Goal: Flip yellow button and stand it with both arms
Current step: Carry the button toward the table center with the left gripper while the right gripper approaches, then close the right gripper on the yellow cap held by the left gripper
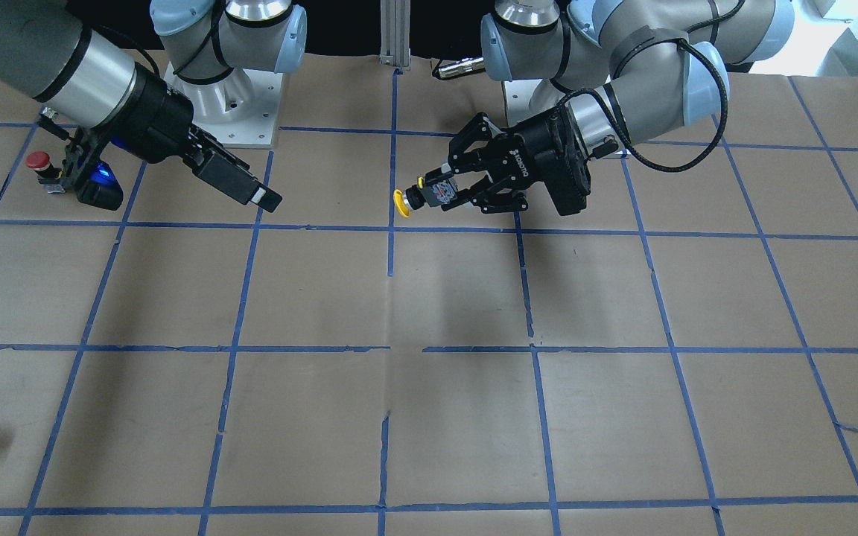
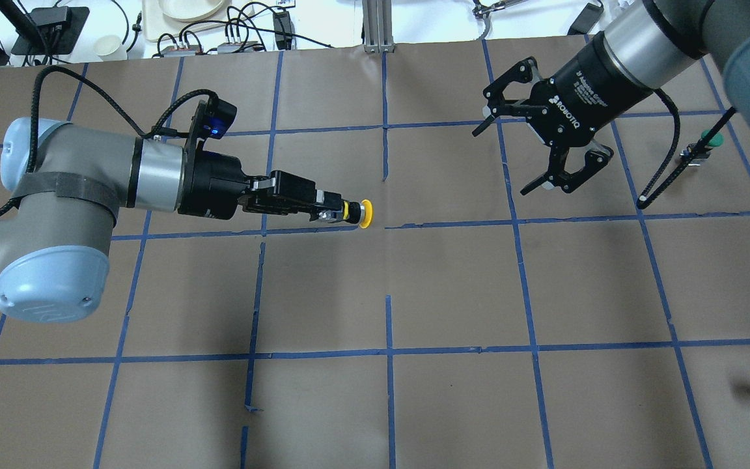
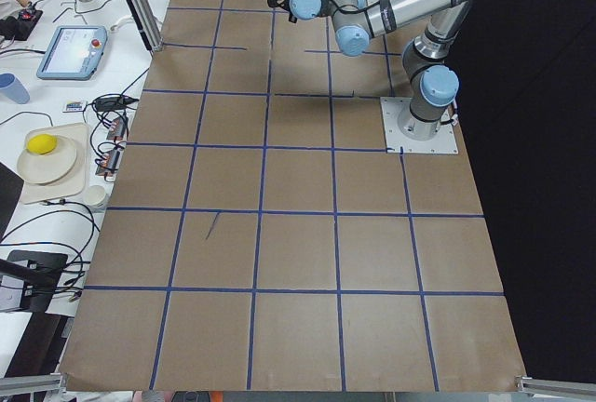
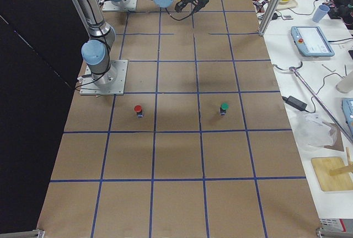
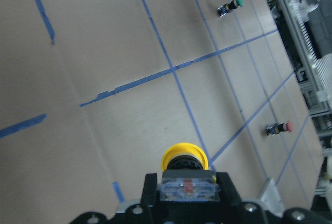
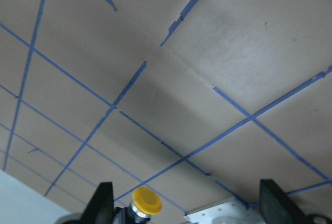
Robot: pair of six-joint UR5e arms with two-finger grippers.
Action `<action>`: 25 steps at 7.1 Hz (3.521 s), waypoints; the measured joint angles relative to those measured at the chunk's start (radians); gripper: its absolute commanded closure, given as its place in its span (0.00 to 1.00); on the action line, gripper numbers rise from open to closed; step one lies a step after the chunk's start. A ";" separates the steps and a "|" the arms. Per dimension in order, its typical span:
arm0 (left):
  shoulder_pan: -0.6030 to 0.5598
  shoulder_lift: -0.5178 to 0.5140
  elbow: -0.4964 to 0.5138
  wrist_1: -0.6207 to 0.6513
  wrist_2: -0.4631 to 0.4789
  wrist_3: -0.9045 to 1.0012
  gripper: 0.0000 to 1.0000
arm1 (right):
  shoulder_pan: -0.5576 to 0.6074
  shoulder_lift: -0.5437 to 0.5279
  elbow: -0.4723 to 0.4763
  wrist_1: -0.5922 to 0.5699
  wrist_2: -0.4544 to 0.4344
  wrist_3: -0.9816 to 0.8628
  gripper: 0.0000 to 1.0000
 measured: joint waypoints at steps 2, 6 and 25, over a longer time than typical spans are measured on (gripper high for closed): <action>-0.052 0.003 0.000 0.029 -0.151 -0.167 0.98 | -0.031 0.008 0.008 0.044 0.154 0.024 0.00; -0.084 -0.022 -0.002 0.158 -0.271 -0.401 0.98 | -0.030 -0.028 0.010 0.195 0.236 0.025 0.00; -0.085 -0.035 -0.001 0.193 -0.290 -0.476 0.00 | 0.003 -0.030 0.078 0.265 0.397 0.015 0.82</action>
